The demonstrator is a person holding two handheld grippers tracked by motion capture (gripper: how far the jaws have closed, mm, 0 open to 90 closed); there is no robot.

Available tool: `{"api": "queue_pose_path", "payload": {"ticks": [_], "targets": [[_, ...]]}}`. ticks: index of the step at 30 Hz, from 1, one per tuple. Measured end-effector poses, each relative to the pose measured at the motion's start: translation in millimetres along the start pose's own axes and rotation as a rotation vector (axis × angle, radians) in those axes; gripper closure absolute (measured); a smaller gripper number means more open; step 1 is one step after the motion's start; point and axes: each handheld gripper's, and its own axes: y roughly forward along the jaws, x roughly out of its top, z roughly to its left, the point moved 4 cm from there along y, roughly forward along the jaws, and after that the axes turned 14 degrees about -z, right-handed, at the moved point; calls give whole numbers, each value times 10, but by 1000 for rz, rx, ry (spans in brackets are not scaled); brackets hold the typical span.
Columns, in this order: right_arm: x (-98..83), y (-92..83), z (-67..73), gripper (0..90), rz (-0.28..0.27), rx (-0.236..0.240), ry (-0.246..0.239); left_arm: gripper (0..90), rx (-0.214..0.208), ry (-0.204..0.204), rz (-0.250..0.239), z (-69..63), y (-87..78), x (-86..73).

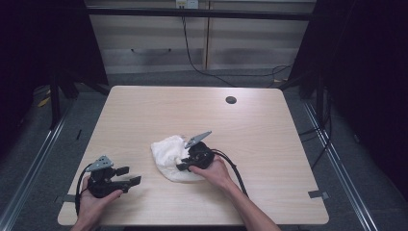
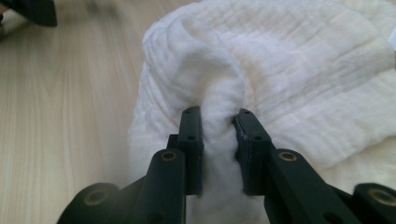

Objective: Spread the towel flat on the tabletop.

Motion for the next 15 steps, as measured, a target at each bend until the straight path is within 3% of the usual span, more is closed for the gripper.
{"api": "queue_pose_path", "payload": {"ticks": [8,15], "targets": [[-293,-437,90,752,-7,-11,47,298,0,1,6,-10,20,-8],[-480,-752,179,750,-2,-53,29,298,-1,-2,12,-20,27,-13]]}}
